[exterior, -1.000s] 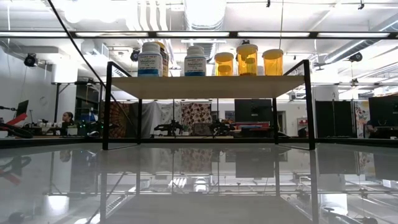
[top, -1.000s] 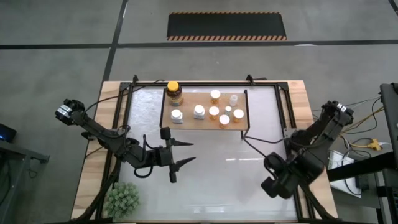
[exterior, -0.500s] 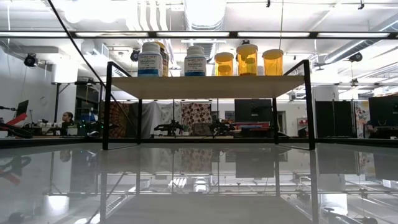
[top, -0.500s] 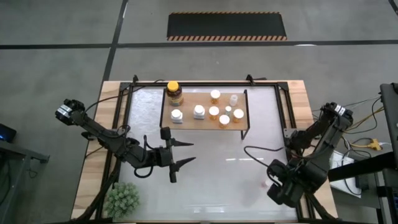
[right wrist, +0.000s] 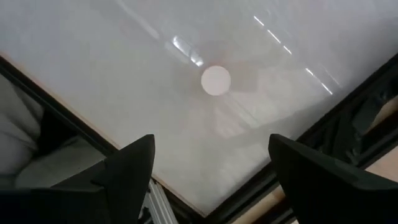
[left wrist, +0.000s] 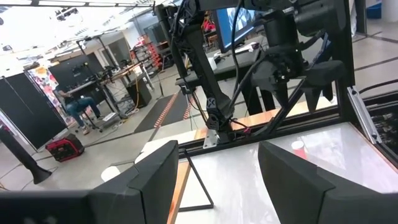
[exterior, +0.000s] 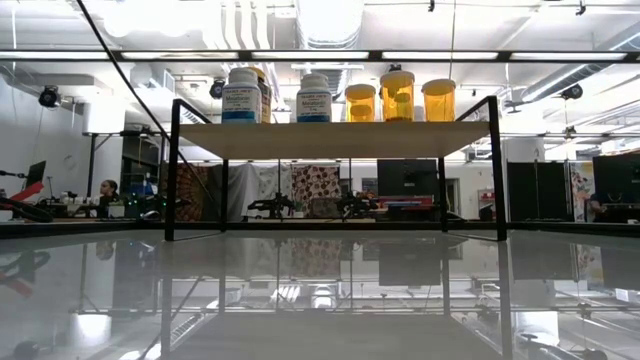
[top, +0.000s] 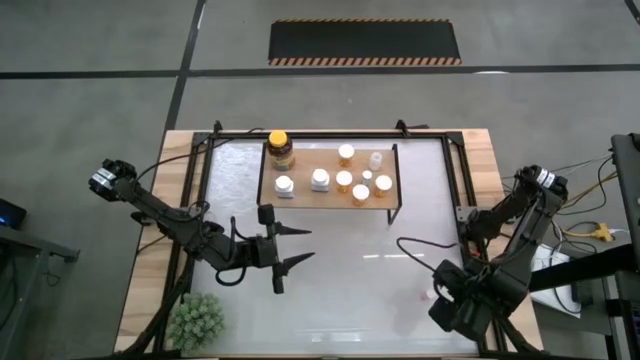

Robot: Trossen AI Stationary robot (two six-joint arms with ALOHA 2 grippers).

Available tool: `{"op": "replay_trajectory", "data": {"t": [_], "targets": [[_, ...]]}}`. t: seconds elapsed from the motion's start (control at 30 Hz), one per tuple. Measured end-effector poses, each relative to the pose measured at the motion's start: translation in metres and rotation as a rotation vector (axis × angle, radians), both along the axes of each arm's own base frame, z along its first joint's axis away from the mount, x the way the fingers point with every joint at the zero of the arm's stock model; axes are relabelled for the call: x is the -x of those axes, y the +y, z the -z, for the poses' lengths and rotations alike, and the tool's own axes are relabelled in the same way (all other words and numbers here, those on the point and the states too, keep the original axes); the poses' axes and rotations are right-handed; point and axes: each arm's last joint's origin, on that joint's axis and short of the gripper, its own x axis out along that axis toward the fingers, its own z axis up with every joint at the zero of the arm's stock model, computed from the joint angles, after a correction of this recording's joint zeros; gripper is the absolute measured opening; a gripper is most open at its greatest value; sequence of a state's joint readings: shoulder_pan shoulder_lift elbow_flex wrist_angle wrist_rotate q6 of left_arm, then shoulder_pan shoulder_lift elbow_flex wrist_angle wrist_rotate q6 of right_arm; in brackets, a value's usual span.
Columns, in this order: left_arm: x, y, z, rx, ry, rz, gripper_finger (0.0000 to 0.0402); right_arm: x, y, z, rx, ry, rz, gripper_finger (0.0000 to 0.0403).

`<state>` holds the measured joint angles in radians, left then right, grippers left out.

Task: Pick and place medicine bottles onto shelf by color
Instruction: Put the pink pill bottle on the shelf

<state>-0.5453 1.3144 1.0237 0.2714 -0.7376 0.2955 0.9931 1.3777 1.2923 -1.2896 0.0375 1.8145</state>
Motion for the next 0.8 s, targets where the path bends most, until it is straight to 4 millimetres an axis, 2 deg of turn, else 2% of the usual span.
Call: {"op": "replay_trajectory", "data": {"t": [0.2, 0.6, 0.8], "targets": [[0.0, 0.0, 0.0, 0.0, 0.0, 0.0, 0.0206, -0.001, 0.0, 0.009, 0.026, -0.052, 0.017, 0.03], [0.0, 0.0, 0.0, -0.001, 0.001, 0.0, 0.0206, 0.001, -0.005, 0.067, 0.038, -0.069, 0.013, 0.0283], [0.0, 0.0, 0.0, -0.003, 0.002, 0.0, 0.0206, 0.001, -0.006, 0.086, 0.01, -0.112, 0.005, 0.0272]]}}
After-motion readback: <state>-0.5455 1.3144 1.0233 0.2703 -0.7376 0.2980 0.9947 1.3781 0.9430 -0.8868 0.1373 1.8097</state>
